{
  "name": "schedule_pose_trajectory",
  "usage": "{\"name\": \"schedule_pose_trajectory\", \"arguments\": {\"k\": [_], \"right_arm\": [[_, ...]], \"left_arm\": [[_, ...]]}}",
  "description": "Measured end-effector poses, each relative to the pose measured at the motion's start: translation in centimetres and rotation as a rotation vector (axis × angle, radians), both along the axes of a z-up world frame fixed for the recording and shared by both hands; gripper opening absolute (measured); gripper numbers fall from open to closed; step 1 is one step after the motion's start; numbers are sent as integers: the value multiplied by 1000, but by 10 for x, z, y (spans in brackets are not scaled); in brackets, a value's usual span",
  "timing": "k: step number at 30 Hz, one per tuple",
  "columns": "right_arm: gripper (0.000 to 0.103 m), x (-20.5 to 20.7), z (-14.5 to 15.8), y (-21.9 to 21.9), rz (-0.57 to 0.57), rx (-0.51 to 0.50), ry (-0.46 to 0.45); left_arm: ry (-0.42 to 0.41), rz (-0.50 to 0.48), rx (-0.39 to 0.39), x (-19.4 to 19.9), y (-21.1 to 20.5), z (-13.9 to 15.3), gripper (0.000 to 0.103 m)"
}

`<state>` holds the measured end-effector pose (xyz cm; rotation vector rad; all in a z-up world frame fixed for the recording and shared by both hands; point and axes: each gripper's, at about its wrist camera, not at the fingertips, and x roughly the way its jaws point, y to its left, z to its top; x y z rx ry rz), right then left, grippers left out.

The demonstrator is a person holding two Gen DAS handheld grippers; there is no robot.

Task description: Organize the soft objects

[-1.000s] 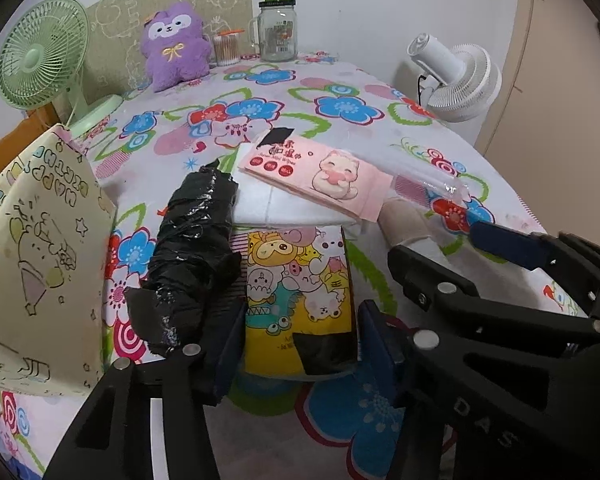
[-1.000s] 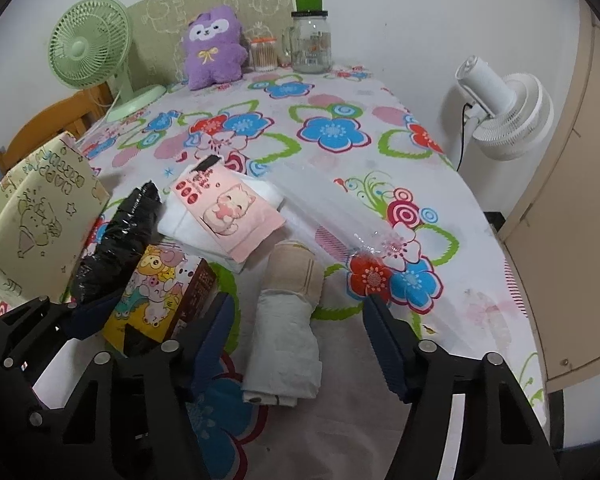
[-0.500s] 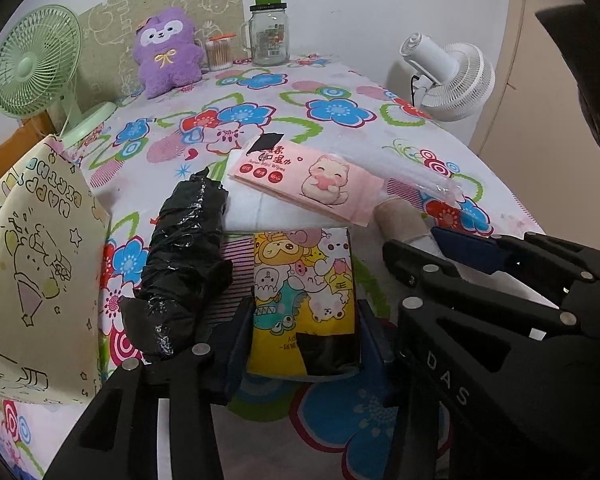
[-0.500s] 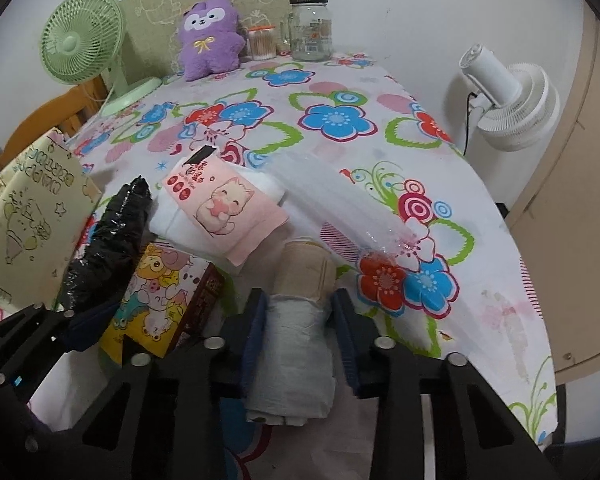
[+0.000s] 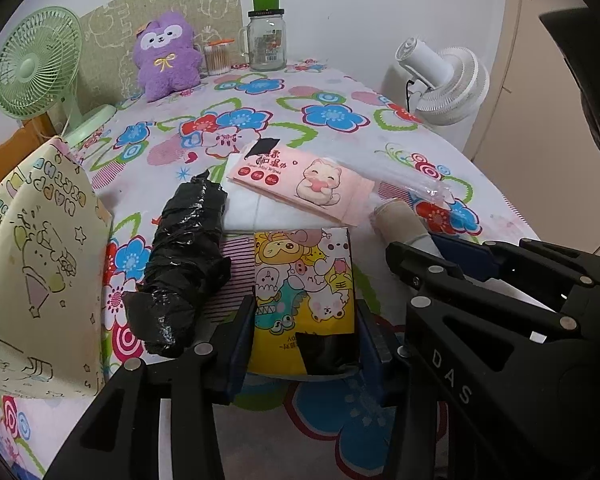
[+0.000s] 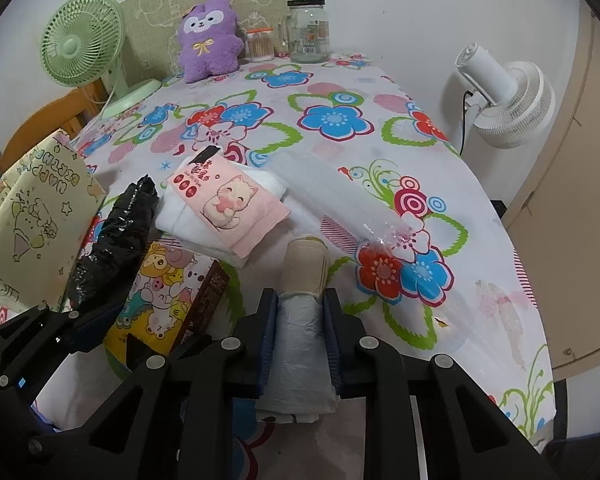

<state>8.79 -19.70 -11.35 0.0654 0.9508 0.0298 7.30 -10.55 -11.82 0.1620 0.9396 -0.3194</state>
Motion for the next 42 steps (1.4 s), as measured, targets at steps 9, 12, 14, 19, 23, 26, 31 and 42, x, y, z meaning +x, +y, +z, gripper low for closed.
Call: {"name": "schedule_pose_trajectory", "arguments": {"k": [9,12,14,19,23,26,31,42], "right_arm": [[25,-10,15,6,4,-9,-33],[25,-14,21,8,8,-13,-47],[25,-16,24,9,10,-15,-56],[25,-21,35,13,13,-16,-75],[25,-25,45,16,16,-12,-93],[25,-28,52,18,18,-14,-103],[25,-32,66,20,18,-17,-123],[25,-38,98,27,30,-17,-162]], "left_arm": [[-33,0,-10,-9,5,12,48],[-48,4,-5,-12,6,16,48],[-58,6,-7,-15,7,20,48],[-79,13,-9,-20,11,29,48],[-97,18,-7,-24,14,37,48],[-106,20,-8,-27,16,44,48],[-127,18,-14,-32,18,58,48],[-154,14,-12,-37,22,87,48]]}}
